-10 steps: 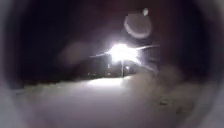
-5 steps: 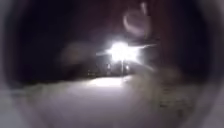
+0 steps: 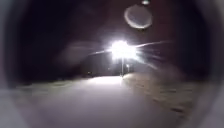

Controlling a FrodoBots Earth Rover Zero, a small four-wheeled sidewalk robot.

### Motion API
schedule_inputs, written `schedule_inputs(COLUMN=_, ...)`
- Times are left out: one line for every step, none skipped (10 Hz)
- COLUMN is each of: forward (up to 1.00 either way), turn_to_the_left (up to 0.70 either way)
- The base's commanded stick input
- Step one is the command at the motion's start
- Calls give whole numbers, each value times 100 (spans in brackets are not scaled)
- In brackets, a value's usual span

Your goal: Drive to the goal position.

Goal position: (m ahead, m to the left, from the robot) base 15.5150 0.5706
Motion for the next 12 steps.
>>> schedule_inputs(forward=100, turn_to_the_left=5)
schedule_inputs(forward=100, turn_to_the_left=16)
schedule_inputs(forward=100, turn_to_the_left=17)
schedule_inputs(forward=100, turn_to_the_left=17)
schedule_inputs(forward=100, turn_to_the_left=17)
schedule_inputs(forward=100, turn_to_the_left=17)
schedule_inputs(forward=100, turn_to_the_left=18)
schedule_inputs(forward=100, turn_to_the_left=18)
schedule_inputs(forward=100, turn_to_the_left=19)
schedule_inputs(forward=100, turn_to_the_left=20)
schedule_inputs(forward=100, turn_to_the_left=21)
schedule_inputs(forward=100, turn_to_the_left=23)
